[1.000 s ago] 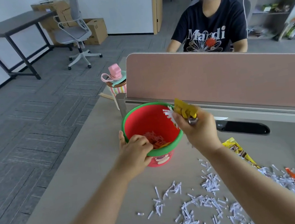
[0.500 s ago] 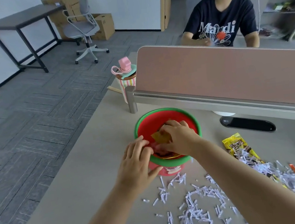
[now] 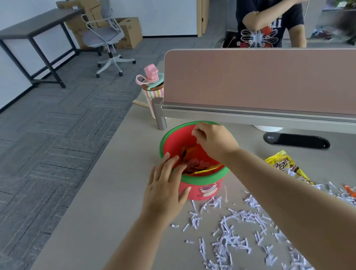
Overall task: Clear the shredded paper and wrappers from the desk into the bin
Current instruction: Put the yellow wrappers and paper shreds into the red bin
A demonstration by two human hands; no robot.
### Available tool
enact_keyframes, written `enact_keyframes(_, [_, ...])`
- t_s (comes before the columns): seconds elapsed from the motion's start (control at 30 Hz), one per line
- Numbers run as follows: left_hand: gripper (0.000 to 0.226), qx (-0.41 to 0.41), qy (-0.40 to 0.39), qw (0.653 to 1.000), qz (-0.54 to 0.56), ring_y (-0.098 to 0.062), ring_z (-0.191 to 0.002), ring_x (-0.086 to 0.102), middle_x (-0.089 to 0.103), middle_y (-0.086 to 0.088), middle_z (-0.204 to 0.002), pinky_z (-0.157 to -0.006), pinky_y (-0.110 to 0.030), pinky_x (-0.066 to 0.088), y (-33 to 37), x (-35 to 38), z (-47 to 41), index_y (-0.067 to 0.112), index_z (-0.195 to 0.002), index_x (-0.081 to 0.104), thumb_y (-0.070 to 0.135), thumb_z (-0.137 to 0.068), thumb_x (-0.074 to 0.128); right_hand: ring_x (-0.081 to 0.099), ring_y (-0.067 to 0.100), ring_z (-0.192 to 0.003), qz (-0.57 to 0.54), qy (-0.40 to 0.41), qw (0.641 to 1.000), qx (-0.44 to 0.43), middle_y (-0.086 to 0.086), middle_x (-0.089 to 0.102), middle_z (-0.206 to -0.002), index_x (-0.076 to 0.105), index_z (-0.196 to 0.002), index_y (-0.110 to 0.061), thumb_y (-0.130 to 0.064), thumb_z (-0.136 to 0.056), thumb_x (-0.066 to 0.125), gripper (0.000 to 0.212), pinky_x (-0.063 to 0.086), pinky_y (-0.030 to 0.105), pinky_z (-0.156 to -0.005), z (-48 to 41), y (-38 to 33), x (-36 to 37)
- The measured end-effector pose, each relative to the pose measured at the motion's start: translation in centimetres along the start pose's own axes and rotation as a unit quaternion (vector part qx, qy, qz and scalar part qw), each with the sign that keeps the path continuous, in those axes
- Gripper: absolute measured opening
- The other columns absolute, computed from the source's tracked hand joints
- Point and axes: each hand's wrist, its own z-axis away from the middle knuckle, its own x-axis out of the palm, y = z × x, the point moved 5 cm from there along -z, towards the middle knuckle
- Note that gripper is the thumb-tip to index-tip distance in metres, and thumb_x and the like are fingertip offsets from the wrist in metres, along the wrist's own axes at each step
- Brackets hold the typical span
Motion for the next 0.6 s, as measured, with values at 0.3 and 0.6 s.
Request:
enact_keyframes(0.3, [0.030, 0.000, -0.092, 0.995, 0.026, -0.015, -0.095, 0.047, 0.043, 0.006, -0.105, -0.077, -0.028, 0.050, 3.7, 5.7, 9.1, 0.022, -0.098, 0.051, 0.036, -0.072, 0.051, 0.066, 0.025, -0.066, -0.098, 0.115, 0.988, -0.039, 0.005, 0.071, -0.079, 0.063, -0.091, -0.011, -0.005, -0.084, 0.051, 0.015, 0.055, 0.025, -0.067, 9.1, 4.4, -2.4])
enact_keyframes(0.6, [0.115, -0.128, -0.311, 0.942, 0.004, -0.030, -0.142, -0.020, -0.020, -0.008, -0.154, -0.114, -0.049, -0.008, 4.0, 13.4, 12.2, 0.022, -0.139, -0.022, 0.091, -0.047, -0.011, 0.059, 0.021, -0.104, -0.052, 0.056, 0.997, -0.009, 0.006, 0.062, -0.115, 0.060, -0.107, -0.014, -0.025, -0.081, 0.053, 0.029, 0.047, 0.030, -0.090, 17.0, 12.9, 2.1])
